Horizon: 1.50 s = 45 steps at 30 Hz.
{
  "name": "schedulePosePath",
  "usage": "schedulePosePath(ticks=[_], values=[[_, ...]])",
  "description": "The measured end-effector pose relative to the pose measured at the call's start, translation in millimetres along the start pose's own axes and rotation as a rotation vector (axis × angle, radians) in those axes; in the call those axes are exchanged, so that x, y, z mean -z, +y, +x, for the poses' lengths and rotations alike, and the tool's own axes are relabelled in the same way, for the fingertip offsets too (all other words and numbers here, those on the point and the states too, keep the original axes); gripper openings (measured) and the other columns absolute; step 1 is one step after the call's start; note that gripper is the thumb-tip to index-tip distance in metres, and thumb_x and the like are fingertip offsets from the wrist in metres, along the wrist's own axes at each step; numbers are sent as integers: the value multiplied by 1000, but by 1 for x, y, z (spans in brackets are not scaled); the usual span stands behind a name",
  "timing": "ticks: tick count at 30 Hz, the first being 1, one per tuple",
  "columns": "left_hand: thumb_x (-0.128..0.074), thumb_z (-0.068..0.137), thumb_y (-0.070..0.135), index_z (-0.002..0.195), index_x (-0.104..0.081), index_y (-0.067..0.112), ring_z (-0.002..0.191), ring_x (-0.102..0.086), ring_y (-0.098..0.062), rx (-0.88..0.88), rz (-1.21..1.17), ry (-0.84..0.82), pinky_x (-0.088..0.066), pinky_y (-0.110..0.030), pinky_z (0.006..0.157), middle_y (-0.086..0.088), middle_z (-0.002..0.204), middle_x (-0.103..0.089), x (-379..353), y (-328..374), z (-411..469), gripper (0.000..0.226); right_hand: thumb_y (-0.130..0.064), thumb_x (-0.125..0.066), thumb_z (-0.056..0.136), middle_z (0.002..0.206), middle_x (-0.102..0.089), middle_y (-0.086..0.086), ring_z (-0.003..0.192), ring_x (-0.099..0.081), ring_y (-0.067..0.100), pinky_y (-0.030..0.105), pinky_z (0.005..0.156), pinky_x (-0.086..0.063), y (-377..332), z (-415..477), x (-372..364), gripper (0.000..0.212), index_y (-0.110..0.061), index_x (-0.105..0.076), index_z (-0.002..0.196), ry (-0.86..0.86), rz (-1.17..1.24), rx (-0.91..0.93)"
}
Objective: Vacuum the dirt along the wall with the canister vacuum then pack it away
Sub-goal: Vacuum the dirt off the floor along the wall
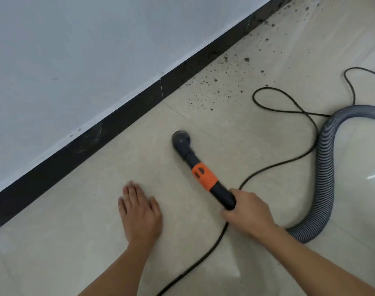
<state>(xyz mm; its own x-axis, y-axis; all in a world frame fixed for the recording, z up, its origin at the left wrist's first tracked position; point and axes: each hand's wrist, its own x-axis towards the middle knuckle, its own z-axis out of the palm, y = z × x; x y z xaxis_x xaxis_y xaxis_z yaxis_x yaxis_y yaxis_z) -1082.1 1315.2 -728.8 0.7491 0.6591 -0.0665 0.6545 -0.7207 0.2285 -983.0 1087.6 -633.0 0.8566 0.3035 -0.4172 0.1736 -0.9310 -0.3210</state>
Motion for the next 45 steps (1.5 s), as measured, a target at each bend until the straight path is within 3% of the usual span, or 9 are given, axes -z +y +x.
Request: schedulePosePath(ticks=[2,5,11,15,18,23,30,38,45], values=[[-8,91,43,151,-21,1,148,-11,-26,8,-3,-5,-6,-42,121,-14,159,-19,1,0,0,74,-40,-58,79,83,-60,-4,85,-64,22,30,65,-40,-8,-15,-9,18,-30,-49,90,-67,-64,84],[-6,91,44,152,-18,2,149,-8,-26,3,22,-34,-5,-42,121,-13,160,-16,1,0,0,75,-39,-61,79,80,-55,-6,86,-64,24,29,64,-39,-6,6,0,19,-29,-50,92,-51,-35,33],[1,90,53,154,-9,6,149,5,-34,-116,151,-113,1,-50,120,-20,160,0,2,1,12,80,-43,-68,81,84,-64,3,62,-67,24,39,65,-57,17,74,44,37,-25,-45,105,149,347,-69],[7,87,59,154,3,9,147,14,-34,-151,131,-132,5,-52,119,-20,160,11,-2,35,69,83,-38,-62,85,82,-62,2,69,-63,23,34,61,-50,18,88,44,28,-23,-47,103,203,210,-80],[-5,94,58,154,2,10,147,13,-35,-102,112,-102,4,-55,118,-21,159,10,-11,66,109,77,-37,-60,83,84,-60,-4,76,-59,23,32,62,-40,6,97,44,24,-28,-47,101,191,82,-66],[-9,93,56,154,-5,9,148,8,-37,-105,128,-72,4,-55,118,-24,159,3,-16,73,123,77,-43,-58,84,73,-52,-5,69,-51,23,31,59,-34,-26,118,32,23,-29,-43,95,192,-36,42],[-6,92,55,154,-5,11,148,12,-34,-90,110,-92,7,-54,118,-20,160,6,-17,72,125,77,-37,-64,79,76,-57,1,72,-56,28,32,62,-39,-20,187,68,25,-21,-55,95,321,175,-156],[-10,93,54,154,-16,11,149,2,-35,-93,105,-63,2,-54,119,-21,160,-5,-19,73,125,75,-38,-61,80,72,-53,-3,68,-52,25,30,59,-35,-49,182,47,21,-26,-49,91,216,-34,86],[-9,94,55,154,-15,11,149,4,-35,-106,115,-33,6,-51,117,-20,160,-3,-20,72,124,75,-36,-65,78,74,-58,-1,69,-57,25,30,60,-38,-22,231,85,20,-23,-55,88,287,12,2]])
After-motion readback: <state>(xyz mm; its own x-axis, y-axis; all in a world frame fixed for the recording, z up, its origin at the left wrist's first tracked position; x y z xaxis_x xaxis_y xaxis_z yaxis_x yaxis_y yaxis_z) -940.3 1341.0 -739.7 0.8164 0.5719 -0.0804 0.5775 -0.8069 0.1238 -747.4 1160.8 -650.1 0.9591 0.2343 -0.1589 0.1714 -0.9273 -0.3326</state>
